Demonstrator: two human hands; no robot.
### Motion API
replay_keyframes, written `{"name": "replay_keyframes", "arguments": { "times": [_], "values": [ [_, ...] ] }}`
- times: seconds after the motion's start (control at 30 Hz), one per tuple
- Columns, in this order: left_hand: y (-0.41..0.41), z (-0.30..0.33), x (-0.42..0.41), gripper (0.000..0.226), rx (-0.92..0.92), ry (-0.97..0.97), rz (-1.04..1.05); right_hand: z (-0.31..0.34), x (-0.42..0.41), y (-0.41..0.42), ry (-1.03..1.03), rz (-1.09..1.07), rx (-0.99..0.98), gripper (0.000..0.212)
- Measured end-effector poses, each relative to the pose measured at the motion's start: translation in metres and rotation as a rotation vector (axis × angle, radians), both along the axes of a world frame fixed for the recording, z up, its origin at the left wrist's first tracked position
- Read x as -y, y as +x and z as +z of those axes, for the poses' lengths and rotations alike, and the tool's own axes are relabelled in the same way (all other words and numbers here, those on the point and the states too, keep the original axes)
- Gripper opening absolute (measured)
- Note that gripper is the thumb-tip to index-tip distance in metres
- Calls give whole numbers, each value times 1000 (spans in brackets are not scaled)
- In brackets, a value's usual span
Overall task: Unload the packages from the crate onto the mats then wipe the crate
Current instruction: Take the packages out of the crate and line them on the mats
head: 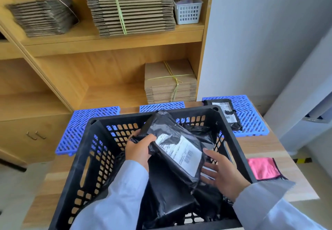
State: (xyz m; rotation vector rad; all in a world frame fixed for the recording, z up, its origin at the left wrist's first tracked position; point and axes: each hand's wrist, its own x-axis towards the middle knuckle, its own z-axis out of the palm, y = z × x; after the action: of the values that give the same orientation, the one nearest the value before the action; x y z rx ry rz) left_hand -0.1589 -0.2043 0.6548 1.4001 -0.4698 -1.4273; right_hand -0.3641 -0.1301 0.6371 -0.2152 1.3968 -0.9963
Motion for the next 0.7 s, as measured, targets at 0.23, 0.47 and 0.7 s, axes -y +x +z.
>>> {"name": "replay_keyframes", "arguments": {
  "times": [0.23,0.47,0.7],
  "values": [
    [18,15,-21,54,-320,-128,15,25,-9,31,-208,60,280,36],
    [51,10,-28,50,-448,-190,-44,31,-13,46,-266,-4,279,34],
    [97,21,-25,25,-244,-296,-142,26,-22,56,-334,123,-37,78]
  ]
}}
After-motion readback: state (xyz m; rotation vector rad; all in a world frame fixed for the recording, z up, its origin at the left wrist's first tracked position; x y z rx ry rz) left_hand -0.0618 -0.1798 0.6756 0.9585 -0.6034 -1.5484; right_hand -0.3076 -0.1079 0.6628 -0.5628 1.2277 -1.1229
